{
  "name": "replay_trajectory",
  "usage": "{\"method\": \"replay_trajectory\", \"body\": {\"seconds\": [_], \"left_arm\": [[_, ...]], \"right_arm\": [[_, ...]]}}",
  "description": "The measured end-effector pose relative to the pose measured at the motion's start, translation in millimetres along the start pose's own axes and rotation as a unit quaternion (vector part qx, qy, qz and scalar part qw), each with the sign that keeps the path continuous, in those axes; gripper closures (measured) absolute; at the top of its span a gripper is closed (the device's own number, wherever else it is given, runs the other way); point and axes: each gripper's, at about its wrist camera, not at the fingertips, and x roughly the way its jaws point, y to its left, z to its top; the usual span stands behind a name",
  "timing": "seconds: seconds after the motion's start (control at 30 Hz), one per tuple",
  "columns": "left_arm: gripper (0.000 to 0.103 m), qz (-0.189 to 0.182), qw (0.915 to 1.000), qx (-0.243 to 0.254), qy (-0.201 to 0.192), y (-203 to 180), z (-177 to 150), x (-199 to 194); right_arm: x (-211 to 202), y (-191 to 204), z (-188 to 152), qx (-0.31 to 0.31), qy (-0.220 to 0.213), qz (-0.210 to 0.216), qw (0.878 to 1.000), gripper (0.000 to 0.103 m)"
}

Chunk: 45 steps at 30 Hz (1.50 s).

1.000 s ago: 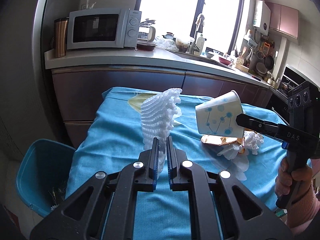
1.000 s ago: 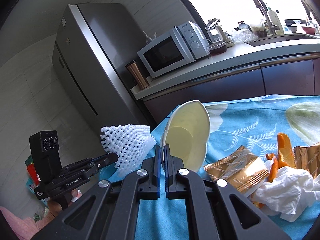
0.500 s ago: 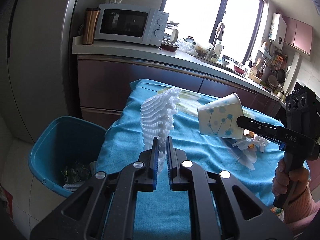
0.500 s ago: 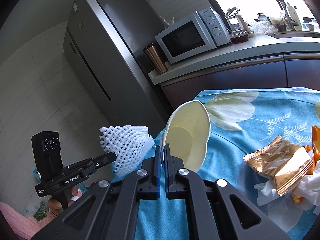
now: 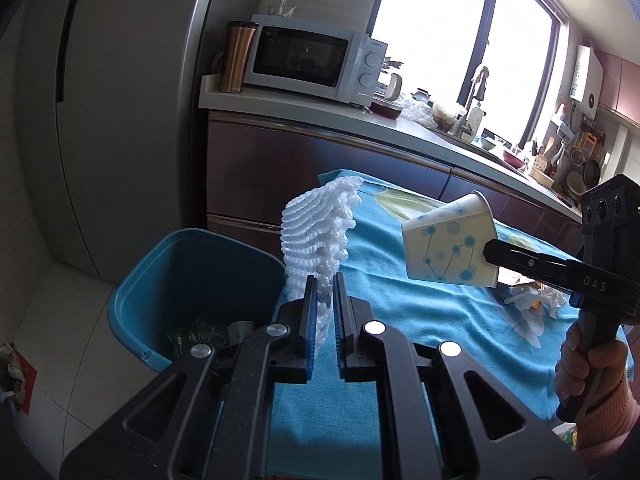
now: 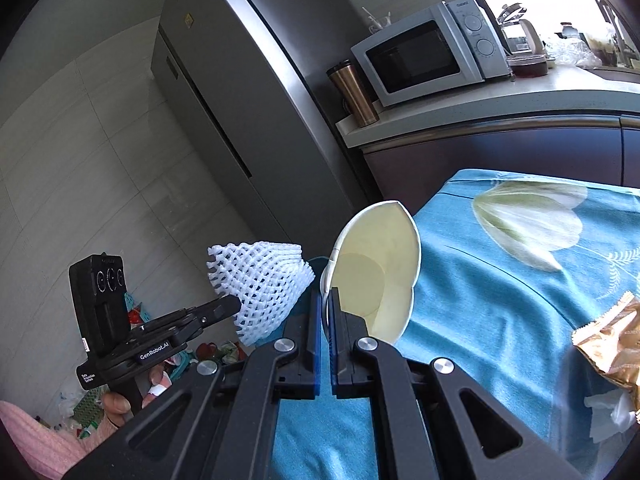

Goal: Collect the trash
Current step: 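Carry the foam net and paper cup toward the teal bin with both tools, then open both tools to drop the foam net and paper cup into the bin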

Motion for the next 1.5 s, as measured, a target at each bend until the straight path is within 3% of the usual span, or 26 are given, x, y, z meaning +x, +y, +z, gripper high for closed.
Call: {"method": "replay_trajectory", "body": {"seconds": [0.6, 1.5], "left_arm": [[0.095, 0.067, 0.9971, -0.036, 0.005, 56, 1, 3], [0.094, 0.110, 0.9899, -0.070, 0.055, 100, -16, 55]], "right_arm": [[69, 26, 12, -0.007, 0.053, 0.058, 0.997, 0.101], [183, 39, 17, 0.029, 0.129, 0.056, 0.990, 0.101]]}}
